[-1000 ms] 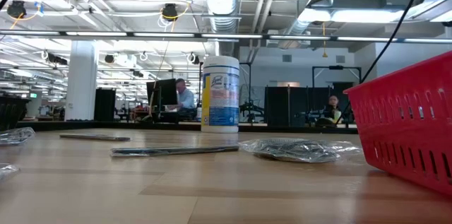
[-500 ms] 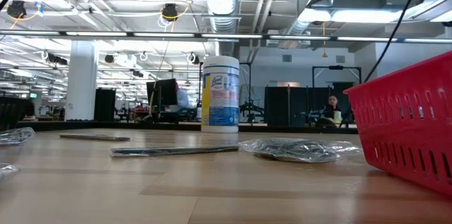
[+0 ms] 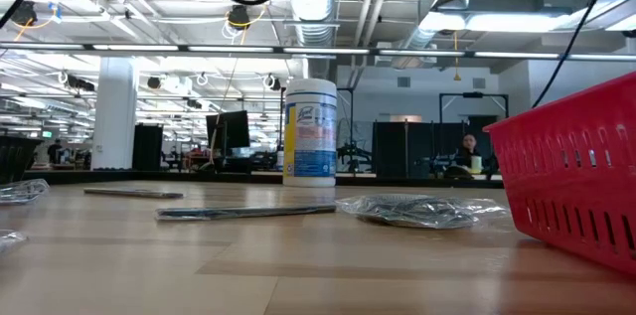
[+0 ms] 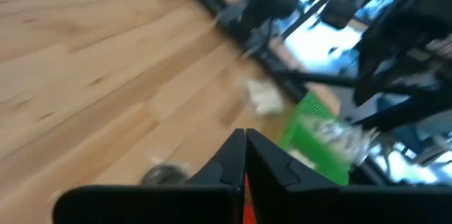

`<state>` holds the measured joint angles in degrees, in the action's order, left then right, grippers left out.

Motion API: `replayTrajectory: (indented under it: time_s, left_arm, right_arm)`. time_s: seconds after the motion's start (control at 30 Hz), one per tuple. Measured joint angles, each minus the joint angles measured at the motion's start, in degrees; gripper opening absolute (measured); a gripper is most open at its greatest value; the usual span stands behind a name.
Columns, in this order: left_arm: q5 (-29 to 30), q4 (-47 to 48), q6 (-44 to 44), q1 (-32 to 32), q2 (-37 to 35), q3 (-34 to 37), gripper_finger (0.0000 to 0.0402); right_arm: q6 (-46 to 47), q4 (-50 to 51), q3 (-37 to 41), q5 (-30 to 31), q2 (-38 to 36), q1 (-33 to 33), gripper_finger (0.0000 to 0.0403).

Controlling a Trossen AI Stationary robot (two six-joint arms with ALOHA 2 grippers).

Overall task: Pick & Place Travel size toiletries
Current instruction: Put the black comb into the red bin

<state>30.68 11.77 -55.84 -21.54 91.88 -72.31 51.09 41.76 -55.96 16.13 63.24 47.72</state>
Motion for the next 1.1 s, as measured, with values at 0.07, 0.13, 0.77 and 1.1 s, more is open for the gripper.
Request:
replayTrajectory:
  time_s: [0.07,0.13,0.77,1.1]
  left_arm:
    - [-2.24,4.18,-0.09,1.03,-1.21,0.00,0.0001]
    - [-4.17,9.33,-0.06,2.06,-3.15,0.00,0.0001]
    - [-27.62,47.94,7.48,11.97,-13.97,3.77,0.0000]
    - [-31.18,47.64,4.67,17.06,-13.93,18.97,0.0000]
  right_arm:
    - [-3.70,-1.62,0.00,-2.71,0.04,-3.87,0.0000]
    - [-7.09,-2.71,0.00,-5.42,0.15,-7.77,0.0000]
    - [-18.05,-24.62,-3.90,-22.27,14.08,-39.86,0.0000]
    - [-24.59,-23.13,-19.83,-22.44,26.78,-41.56,0.0000]
